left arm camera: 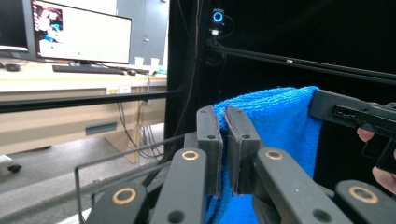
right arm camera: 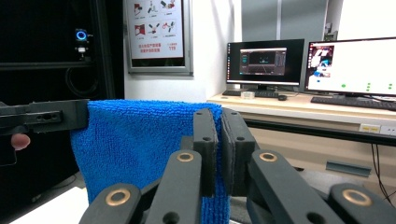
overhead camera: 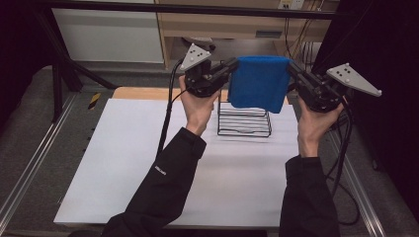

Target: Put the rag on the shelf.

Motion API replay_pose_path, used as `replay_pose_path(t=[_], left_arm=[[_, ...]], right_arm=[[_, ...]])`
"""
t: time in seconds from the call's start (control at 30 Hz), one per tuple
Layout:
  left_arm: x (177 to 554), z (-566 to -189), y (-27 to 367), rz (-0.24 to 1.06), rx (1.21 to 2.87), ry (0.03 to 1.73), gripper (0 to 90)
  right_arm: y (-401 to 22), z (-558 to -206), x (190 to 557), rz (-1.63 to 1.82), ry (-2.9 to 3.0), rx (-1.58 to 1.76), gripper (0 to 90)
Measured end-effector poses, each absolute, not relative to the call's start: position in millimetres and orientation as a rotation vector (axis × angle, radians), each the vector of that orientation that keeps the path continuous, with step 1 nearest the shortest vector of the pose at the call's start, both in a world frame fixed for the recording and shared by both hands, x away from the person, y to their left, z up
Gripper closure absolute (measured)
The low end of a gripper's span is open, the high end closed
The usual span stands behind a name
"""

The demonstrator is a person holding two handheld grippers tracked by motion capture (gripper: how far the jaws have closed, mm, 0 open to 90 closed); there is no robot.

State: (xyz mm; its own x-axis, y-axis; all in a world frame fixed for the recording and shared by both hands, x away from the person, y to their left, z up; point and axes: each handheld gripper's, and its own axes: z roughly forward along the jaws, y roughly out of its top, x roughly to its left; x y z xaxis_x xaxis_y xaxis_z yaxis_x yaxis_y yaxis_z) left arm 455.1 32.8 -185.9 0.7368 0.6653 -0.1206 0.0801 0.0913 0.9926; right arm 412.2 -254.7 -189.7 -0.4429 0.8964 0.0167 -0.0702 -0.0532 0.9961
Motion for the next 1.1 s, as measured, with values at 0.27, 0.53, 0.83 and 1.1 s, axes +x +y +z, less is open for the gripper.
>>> replay_pose_path(t=[0.27, 0.53, 0.83, 1.1], left_arm=[[469, -174, 31, 0.484, 1.422, 0.672, 84.7], [479, -165, 25, 0.491, 1.418, 0.676, 84.7], [492, -157, 21, 0.521, 1.407, 0.679, 84.7], [505, -149, 19, 0.534, 1.399, 0.686, 84.7]], right_arm=[[-253, -176, 426, 1.586, 1.449, 0.914, 86.1], [-257, -170, 442, 1.594, 1.432, 0.936, 86.1], [-260, -163, 457, 1.610, 1.415, 0.936, 86.1], [-259, -155, 471, 1.599, 1.419, 0.936, 86.1]])
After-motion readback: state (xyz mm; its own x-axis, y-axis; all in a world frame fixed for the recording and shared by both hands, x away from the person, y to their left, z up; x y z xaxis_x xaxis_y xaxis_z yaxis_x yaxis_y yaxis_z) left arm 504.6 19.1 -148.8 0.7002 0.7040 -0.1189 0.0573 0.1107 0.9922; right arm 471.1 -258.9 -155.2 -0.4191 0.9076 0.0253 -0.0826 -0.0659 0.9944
